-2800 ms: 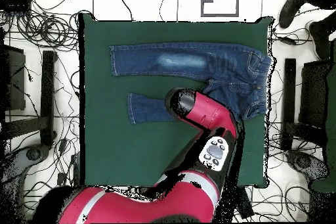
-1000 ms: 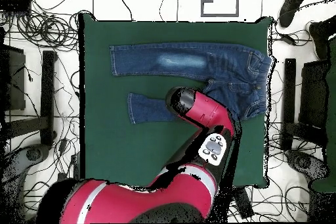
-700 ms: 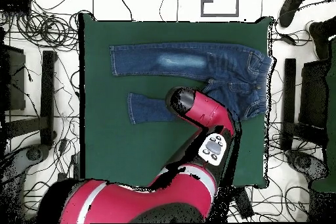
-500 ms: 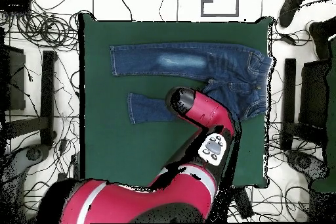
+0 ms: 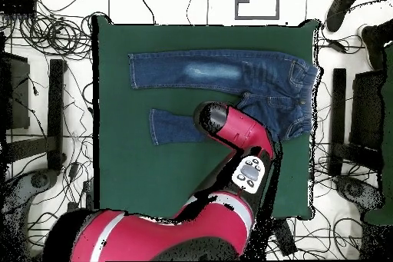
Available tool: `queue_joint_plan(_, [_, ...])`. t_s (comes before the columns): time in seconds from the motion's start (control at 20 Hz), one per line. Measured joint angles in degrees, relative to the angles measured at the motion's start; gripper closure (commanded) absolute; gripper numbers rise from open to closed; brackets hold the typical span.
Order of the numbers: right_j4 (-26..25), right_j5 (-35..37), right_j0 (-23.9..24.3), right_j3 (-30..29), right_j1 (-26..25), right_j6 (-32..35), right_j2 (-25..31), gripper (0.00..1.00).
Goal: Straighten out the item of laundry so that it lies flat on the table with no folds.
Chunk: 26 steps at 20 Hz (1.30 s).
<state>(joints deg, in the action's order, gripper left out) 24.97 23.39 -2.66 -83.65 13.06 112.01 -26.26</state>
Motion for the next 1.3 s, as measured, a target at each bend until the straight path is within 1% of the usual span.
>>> queue_joint_plan(0.45, [0.93,-0.89,0.73,-0.01,0.08,0.0,1.99,1.0])
queue_joint_plan(0.95, [1.88,-0.89,0.22,1.05,-0.08,0.0,2.07,1.0])
queue_joint_plan(1.3, [4.04,-0.88,-0.74,2.37,-0.27,0.0,2.04,1.0])
